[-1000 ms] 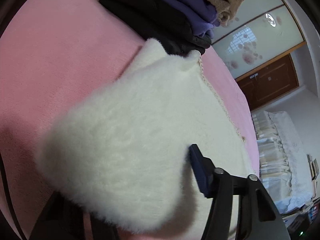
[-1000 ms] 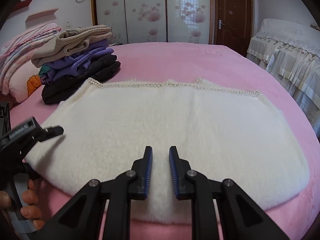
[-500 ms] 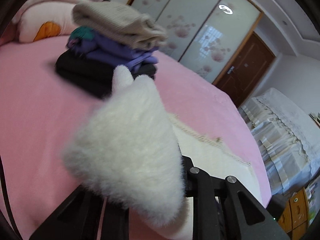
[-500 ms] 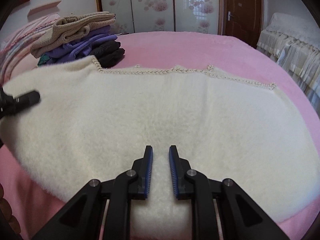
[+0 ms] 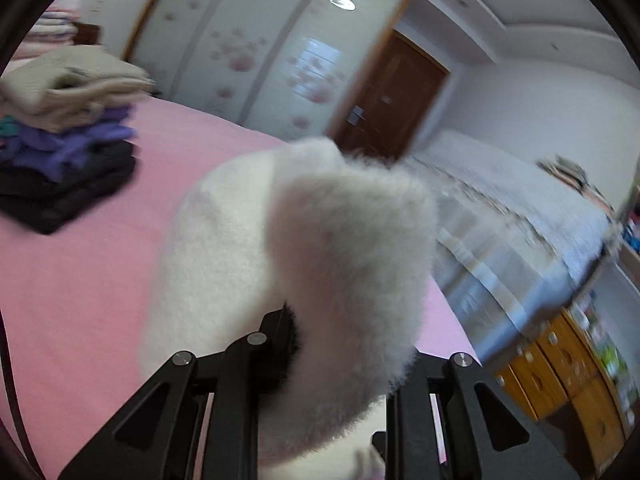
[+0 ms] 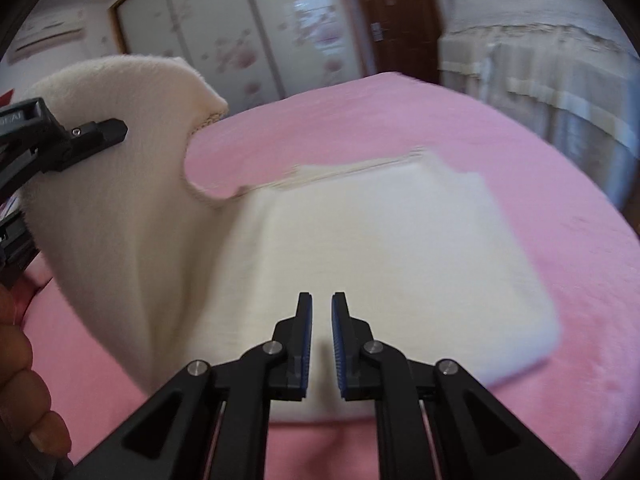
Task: Fold large clothes
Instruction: 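Grasp one side of the folded cardigan with the left gripper, fold it inward, release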
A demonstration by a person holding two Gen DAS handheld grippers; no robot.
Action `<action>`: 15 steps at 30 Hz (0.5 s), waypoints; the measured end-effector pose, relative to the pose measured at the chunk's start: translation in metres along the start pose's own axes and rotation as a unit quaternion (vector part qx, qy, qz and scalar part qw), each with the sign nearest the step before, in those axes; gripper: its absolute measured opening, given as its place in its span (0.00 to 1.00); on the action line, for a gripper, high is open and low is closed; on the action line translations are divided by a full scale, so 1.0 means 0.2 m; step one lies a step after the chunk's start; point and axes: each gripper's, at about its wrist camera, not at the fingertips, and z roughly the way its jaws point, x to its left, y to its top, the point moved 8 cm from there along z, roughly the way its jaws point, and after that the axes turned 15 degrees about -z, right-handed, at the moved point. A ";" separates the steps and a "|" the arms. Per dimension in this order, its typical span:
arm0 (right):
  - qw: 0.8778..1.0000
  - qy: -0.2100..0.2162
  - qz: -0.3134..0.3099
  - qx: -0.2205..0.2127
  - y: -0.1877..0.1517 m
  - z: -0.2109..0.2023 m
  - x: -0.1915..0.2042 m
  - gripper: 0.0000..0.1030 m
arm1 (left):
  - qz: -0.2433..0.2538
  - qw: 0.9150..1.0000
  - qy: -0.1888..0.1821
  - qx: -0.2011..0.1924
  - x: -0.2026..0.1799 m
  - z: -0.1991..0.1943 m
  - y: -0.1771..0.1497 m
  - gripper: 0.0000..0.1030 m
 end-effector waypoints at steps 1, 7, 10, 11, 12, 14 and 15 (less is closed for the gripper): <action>1.000 -0.015 0.010 0.001 -0.02 -0.02 -0.07 0.09 | 0.011 1.000 -0.008 0.012 -0.04 0.05 -0.07 0.18; 0.996 -0.058 0.056 0.030 -0.17 -0.07 -0.35 0.09 | 0.092 0.989 0.039 0.107 -0.07 0.38 -0.51 0.18; 0.996 -0.053 0.060 0.044 -0.21 -0.04 -0.37 0.10 | 0.118 0.987 0.039 0.102 -0.05 0.38 -0.55 0.20; 0.996 -0.051 0.060 0.044 -0.22 -0.04 -0.36 0.10 | 0.120 0.987 0.037 0.104 -0.04 0.38 -0.54 0.21; 0.996 -0.051 0.058 0.044 -0.22 -0.04 -0.36 0.10 | 0.119 0.986 0.032 0.113 -0.03 0.37 -0.54 0.26; 0.997 -0.044 0.056 0.041 -0.20 -0.04 -0.32 0.10 | 0.109 0.985 0.015 0.134 -0.05 0.37 -0.54 0.43; 0.997 -0.039 0.057 0.039 -0.19 -0.04 -0.31 0.10 | 0.099 0.984 -0.004 0.148 -0.05 0.35 -0.52 0.59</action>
